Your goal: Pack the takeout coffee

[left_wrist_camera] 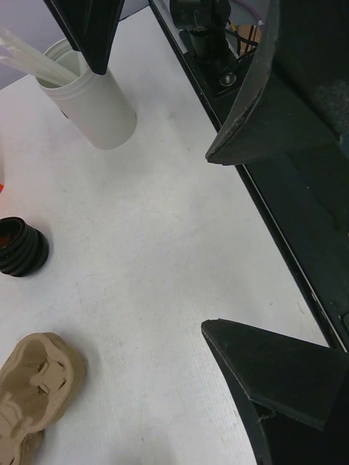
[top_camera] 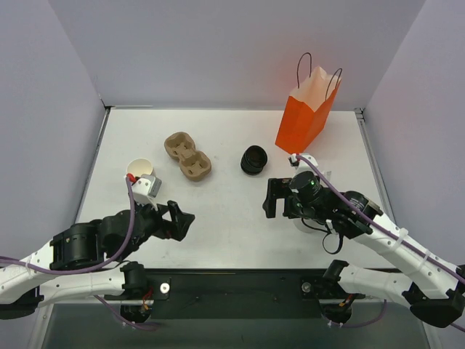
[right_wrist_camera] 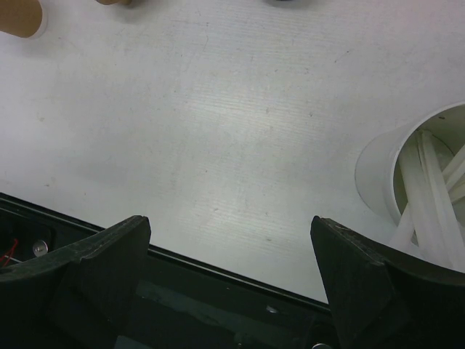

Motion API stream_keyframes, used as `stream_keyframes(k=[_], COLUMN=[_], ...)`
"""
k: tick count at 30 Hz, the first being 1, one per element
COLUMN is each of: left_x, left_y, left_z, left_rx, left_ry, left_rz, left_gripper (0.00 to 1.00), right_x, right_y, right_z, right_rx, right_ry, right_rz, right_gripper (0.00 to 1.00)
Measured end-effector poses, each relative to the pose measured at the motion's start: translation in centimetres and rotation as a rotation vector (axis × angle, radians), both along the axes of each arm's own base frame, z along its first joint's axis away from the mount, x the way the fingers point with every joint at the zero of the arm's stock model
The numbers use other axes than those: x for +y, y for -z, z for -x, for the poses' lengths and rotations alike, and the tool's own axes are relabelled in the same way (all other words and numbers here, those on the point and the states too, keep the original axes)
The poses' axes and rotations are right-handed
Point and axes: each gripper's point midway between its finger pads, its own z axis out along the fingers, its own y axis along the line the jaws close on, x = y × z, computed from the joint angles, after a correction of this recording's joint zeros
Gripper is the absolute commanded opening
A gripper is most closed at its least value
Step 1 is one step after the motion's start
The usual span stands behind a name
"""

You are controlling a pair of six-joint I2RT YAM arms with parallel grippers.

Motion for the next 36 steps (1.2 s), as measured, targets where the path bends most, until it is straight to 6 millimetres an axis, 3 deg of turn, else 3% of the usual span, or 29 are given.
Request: stream_keyframes(k=[6,12,15,19,22,26,31,36], left_x=[0.4,1.1,3.5,8.3,10.4,12.0,12.4,11.7], left_y=[-0.1,-1.5,-1.7,-1.2,-0.3,1.9,5.3,7.3], left_z=[-1.0,-4.2,-7.7,-12.3,-14.4,-16.8,-18.7,-19.1], left_rx=[-0.043,-0.123,-0.104,-0.016,0.059,0.158,0.272,0.302], left_ry=[-0.040,-0.165,-0.300,-0.474,-0.513,-0.518,-0.475,-0.424], left_rz=[-0.068,-0.251,-0.345,-0.426,-0.458,-0.481,-0.473,-0.447], left_gripper=[0.97,0.97,0.93,0.87,0.79,0.57,0.57,0.57], right_x=[-0.1,0.4,0.8,1.1,1.2,1.4,2.0,2.6], right_y=[-0.3,-0.2,-0.4,-1.1,-1.6,-1.8,-1.4,-1.4], right_z=[0.2,0.7,1.3,2.2,2.7,2.8,3.0,3.4], right_rx=[-0.005,0.012,0.023,0.018,0.006,-0.005,0.001,0.013], right_ry=[-0.005,-0.047,-0.086,-0.131,-0.155,-0.173,-0.198,-0.232], right_rz=[-0.010,-0.017,-0.038,-0.074,-0.098,-0.112,-0.119,-0.136], right_gripper=[0.99,0.94,0.92,0.88,0.85,0.82,0.82,0.82])
